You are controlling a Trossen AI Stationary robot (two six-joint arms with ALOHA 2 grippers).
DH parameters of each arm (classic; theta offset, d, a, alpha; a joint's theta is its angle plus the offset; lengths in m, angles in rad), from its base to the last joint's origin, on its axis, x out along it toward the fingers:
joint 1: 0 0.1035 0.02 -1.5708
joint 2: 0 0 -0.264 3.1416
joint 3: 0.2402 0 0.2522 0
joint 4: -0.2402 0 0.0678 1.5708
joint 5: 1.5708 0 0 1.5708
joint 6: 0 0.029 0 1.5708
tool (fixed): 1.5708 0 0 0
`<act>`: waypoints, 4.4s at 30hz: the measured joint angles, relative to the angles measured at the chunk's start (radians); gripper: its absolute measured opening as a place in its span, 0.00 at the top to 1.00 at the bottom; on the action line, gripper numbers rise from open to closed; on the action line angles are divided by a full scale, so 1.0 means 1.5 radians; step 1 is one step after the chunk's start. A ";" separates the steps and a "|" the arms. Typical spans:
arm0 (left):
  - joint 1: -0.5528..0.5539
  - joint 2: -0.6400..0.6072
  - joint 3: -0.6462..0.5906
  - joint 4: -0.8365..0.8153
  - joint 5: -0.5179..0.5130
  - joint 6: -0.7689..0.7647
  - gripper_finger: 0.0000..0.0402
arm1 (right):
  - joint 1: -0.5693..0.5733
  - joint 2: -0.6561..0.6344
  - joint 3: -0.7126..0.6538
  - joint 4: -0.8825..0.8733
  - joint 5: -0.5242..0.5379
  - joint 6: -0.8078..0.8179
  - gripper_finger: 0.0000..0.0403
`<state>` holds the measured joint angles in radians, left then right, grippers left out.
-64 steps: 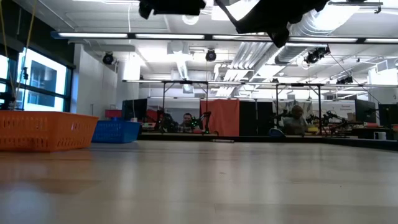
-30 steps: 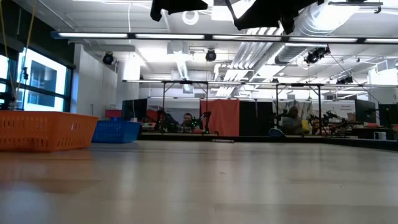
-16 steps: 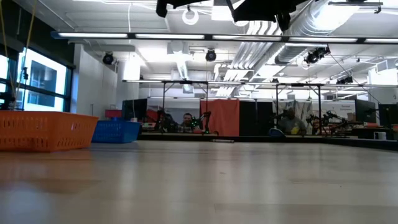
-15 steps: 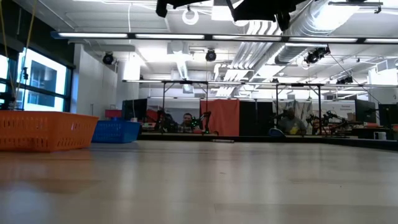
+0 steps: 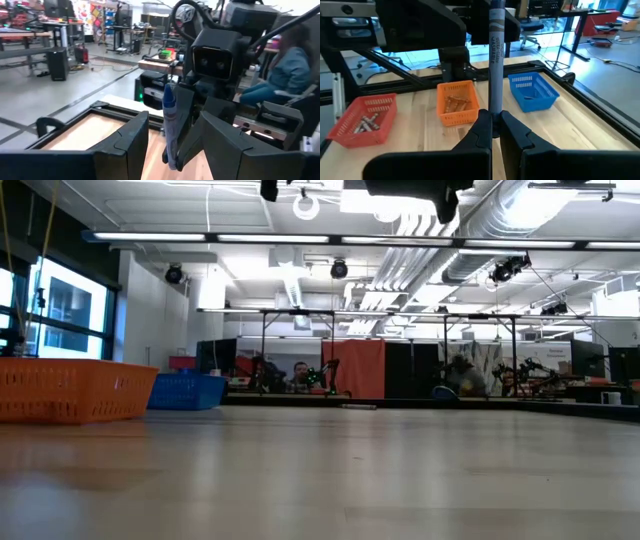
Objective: Sort crayons
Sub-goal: Put the blue crayon into the blue bin, then put the orange crayon into the orange bin
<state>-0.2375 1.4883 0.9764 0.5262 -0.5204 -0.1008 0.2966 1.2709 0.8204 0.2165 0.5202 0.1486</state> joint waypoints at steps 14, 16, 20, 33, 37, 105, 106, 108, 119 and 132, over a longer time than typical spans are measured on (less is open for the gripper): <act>0.008 0.000 0.000 0.002 0.051 0.011 0.61 | 0.000 0.000 0.000 0.004 -0.018 0.000 1.00; 0.013 0.000 0.000 0.001 0.066 0.011 0.65 | 0.000 0.000 0.000 0.004 -0.026 0.000 1.00; 0.027 0.000 0.000 0.001 0.100 -0.001 0.76 | 0.000 0.000 0.000 0.004 -0.056 0.003 1.00; 0.040 0.000 0.000 -0.004 0.137 -0.024 0.99 | 0.000 0.000 0.000 0.003 -0.056 0.005 1.00; 0.039 0.000 0.000 -0.005 0.137 -0.025 0.99 | 0.000 0.000 0.000 0.002 -0.056 -0.001 1.00; 0.561 -0.075 0.000 -0.928 0.048 -0.065 0.92 | -0.001 -0.039 0.000 -0.400 0.071 0.215 0.65; 0.560 -0.075 0.000 -0.928 0.048 -0.064 0.89 | -0.001 -0.039 0.000 -0.400 0.071 0.215 0.65; 0.559 -0.075 0.000 -0.928 0.048 -0.064 0.85 | -0.001 -0.039 0.000 -0.400 0.071 0.215 0.65; 0.545 -0.075 0.000 -0.908 0.099 -0.112 0.73 | -0.001 -0.039 0.000 -0.402 0.048 0.215 0.65; 0.228 -0.073 0.000 -0.412 0.366 -0.106 0.80 | 0.000 -0.039 0.000 -0.637 -0.124 0.407 0.65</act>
<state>0.1051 1.3794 0.9767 -0.0917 0.0290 -0.2592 0.2961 1.2129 0.8204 -0.7383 0.3343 0.7593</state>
